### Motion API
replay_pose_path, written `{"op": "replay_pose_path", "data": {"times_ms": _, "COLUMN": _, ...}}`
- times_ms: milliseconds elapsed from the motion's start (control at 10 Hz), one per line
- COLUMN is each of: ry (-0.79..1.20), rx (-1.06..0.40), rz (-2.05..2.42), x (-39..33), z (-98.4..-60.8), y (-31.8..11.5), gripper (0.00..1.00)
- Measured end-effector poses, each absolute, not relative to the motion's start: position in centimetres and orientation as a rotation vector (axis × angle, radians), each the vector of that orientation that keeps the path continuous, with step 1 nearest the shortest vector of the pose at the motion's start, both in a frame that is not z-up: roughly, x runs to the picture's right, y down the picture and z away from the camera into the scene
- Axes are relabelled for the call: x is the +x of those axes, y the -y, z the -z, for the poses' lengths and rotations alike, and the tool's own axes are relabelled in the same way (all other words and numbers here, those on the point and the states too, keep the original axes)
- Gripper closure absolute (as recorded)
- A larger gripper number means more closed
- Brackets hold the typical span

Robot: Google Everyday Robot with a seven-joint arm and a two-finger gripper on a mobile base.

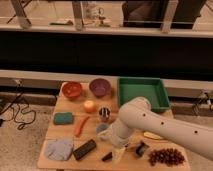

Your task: Place eraser in metal cup

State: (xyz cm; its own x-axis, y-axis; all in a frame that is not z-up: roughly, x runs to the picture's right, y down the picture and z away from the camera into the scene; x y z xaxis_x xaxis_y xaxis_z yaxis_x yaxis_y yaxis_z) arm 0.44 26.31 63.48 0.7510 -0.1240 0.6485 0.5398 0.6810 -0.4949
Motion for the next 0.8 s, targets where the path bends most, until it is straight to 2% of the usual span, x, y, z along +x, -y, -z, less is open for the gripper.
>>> {"op": "replay_pose_path", "data": {"times_ms": 800, "ry": 0.773, "rx": -0.745, "rz": 0.448, "x": -5.4, "z": -65.8, "y": -29.5, "gripper": 0.20}}
